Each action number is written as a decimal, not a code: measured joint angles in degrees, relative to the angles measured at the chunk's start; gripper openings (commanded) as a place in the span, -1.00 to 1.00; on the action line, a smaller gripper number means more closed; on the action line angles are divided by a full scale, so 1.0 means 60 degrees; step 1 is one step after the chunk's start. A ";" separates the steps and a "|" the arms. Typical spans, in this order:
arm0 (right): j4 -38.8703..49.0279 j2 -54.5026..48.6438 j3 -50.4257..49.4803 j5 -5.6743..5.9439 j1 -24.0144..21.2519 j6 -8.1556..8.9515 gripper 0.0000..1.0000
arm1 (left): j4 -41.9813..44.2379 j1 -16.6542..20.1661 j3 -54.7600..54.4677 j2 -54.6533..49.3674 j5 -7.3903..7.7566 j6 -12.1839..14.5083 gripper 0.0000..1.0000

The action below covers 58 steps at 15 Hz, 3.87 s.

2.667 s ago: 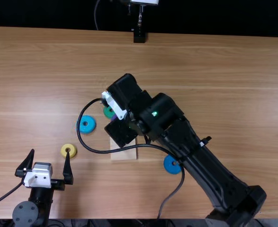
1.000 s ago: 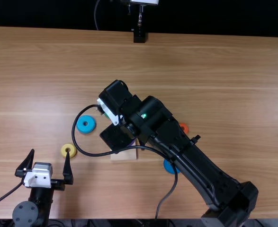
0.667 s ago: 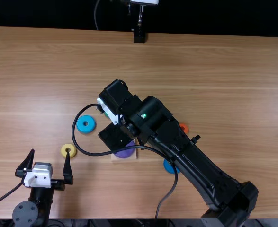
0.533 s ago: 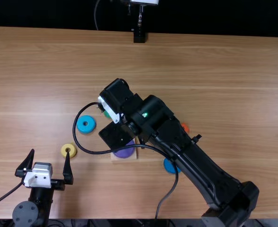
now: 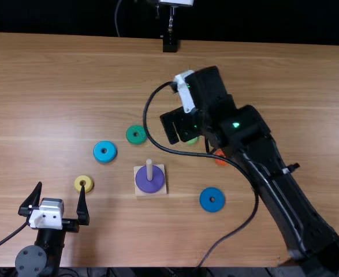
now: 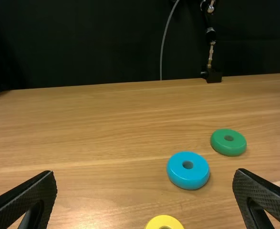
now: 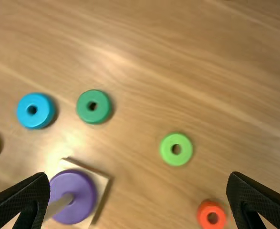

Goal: Build the Hanoi tower: stack the rings onto the peg from bottom to top in this color order: purple, dark blue, light blue, dark green, light green, yellow, orange.

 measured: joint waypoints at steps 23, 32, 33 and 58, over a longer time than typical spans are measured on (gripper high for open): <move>0.2269 -0.2189 -0.8371 0.0306 -0.0044 0.0036 1.00 | 0.0004 0.0000 0.0000 0.0000 0.0000 0.0007 1.00; 0.2277 -0.1843 -0.8368 0.0878 0.0135 0.0033 1.00 | 0.0000 -0.0004 0.0000 0.0000 0.0000 0.0004 1.00; 0.2269 -0.1698 -0.8368 0.0892 0.0135 0.0036 1.00 | 0.0000 0.0000 0.0000 0.0000 -0.0004 0.0004 1.00; -0.0277 -0.1800 -0.5876 0.0871 0.0153 0.0000 -1.00 | 0.0000 0.0000 0.0000 0.0000 0.0000 0.0004 1.00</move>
